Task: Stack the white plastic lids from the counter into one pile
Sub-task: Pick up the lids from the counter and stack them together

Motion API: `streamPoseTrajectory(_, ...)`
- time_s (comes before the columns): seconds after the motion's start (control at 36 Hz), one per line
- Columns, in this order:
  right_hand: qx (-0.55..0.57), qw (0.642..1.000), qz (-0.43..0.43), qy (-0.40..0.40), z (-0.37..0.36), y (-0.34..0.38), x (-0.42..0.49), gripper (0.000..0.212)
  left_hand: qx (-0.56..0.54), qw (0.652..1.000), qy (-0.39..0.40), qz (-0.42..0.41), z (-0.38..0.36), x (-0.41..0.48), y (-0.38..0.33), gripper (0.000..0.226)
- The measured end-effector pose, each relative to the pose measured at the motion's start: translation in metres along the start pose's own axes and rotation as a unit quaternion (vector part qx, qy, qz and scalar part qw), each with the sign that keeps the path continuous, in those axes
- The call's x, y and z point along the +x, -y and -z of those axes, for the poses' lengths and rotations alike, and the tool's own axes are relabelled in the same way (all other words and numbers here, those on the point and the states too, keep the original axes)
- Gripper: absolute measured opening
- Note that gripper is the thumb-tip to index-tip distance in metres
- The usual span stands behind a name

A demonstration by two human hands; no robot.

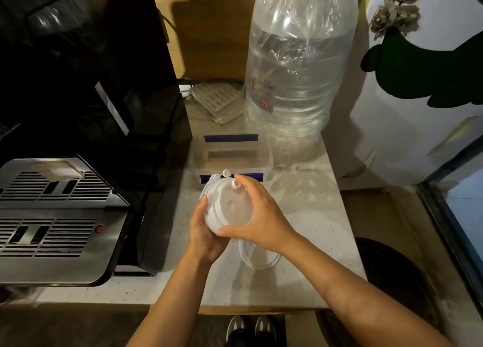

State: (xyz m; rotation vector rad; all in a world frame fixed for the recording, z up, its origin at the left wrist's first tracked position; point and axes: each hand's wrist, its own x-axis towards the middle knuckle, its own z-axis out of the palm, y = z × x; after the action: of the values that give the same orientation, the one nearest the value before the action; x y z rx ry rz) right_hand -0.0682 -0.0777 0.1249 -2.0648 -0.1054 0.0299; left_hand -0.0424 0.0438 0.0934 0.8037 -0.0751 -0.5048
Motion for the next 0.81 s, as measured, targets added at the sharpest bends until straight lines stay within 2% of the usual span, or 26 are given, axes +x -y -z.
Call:
streamPoseTrajectory(0.64,-0.006,0.998,0.044,0.052,-0.005,-0.006,0.007,0.096,0.018,1.0,0.023,-0.001,0.003,-0.001,-0.008,0.054)
streamPoseTrajectory(0.81,-0.002,0.997,0.049,0.063,-0.009,-0.008,0.01,0.097,-0.007,0.999,0.043,0.009,0.012,0.0,-0.008,0.055)
